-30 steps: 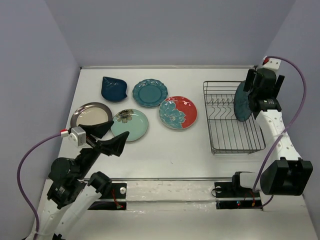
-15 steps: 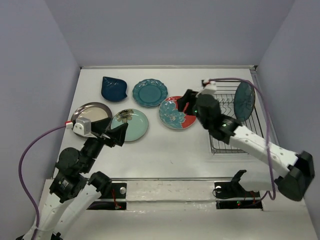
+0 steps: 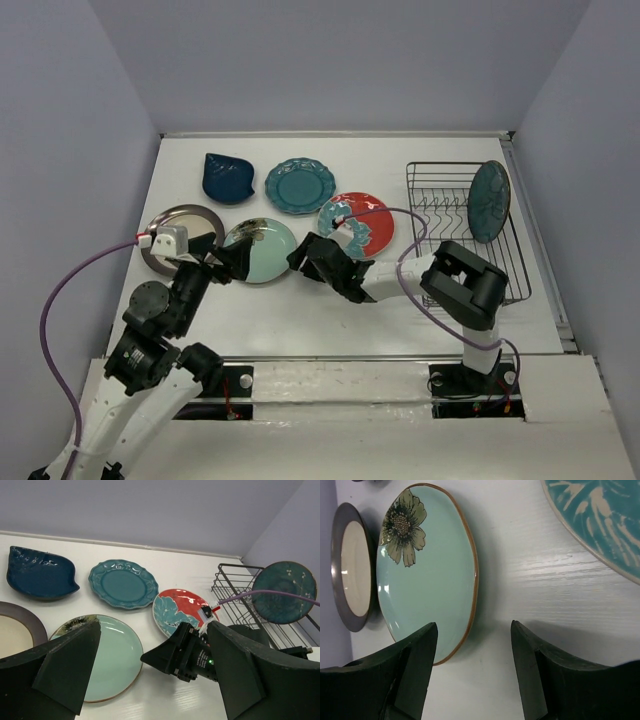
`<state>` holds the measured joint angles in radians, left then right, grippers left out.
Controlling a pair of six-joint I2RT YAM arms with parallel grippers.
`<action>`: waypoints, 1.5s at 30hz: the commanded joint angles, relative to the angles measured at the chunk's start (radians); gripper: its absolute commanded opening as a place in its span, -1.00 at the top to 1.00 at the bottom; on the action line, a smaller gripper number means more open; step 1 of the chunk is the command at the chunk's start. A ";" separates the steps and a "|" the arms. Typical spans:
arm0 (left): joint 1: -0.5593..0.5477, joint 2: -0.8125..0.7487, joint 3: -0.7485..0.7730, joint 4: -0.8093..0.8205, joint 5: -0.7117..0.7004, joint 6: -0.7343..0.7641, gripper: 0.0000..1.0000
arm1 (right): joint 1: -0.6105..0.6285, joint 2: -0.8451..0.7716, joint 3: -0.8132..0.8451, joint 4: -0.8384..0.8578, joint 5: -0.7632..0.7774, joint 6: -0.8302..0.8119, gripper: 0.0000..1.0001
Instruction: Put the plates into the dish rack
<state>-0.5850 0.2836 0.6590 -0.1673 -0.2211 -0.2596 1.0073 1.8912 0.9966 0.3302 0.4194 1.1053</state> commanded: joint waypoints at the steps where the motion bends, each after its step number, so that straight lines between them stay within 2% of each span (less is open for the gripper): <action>1: 0.013 0.037 0.039 0.038 0.005 0.014 -0.98 | 0.004 0.068 0.007 0.208 -0.017 0.149 -0.31; 5: 0.016 0.042 0.037 0.041 0.012 0.014 -0.98 | 0.004 0.150 0.008 0.282 -0.051 0.205 -0.21; 8: 0.019 0.042 0.037 0.045 0.019 0.014 -0.98 | 0.004 0.203 0.010 0.314 -0.039 0.258 0.02; 14: 0.024 0.042 0.034 0.051 0.035 0.017 -0.98 | 0.004 0.276 0.030 0.348 -0.019 0.326 0.25; 18: 0.027 0.035 0.033 0.057 0.045 0.017 -0.98 | 0.004 0.266 -0.002 0.385 0.027 0.321 0.61; 19: 0.027 0.031 0.033 0.057 0.046 0.019 -0.98 | 0.004 0.253 -0.015 0.392 0.036 0.312 0.78; 20: 0.028 0.029 0.033 0.057 0.048 0.019 -0.98 | 0.004 0.217 -0.029 0.392 0.056 0.300 0.85; 23: 0.033 0.031 0.033 0.061 0.058 0.017 -0.98 | 0.004 0.145 -0.079 0.388 0.088 0.232 0.86; 29: 0.050 0.022 0.031 0.065 0.072 0.014 -0.98 | 0.037 -0.137 -0.125 0.305 0.157 -0.053 0.86; 32: 0.050 0.009 0.030 0.066 0.080 0.011 -0.98 | 0.037 -0.335 -0.135 0.201 0.234 -0.235 0.86; 34: 0.051 0.006 0.028 0.069 0.094 0.011 -0.98 | 0.037 -0.438 -0.116 0.094 0.326 -0.452 0.87; 36: 0.053 0.005 0.028 0.069 0.115 0.010 -0.98 | 0.019 -0.581 -0.050 -0.020 0.431 -0.585 0.86; 37: 0.051 0.003 0.028 0.069 0.124 0.008 -0.98 | -0.019 -0.672 -0.035 -0.098 0.446 -0.702 0.86; 41: 0.051 -0.006 0.027 0.069 0.160 0.008 -0.98 | -0.137 -0.823 0.048 -0.288 0.531 -0.921 0.86; 45: 0.050 -0.030 0.025 0.071 0.172 0.005 -0.98 | -0.269 -0.908 0.117 -0.327 0.686 -1.212 0.86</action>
<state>-0.5362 0.2794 0.6590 -0.1532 -0.0849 -0.2596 0.8387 1.0512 1.0210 0.0174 0.8555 0.2390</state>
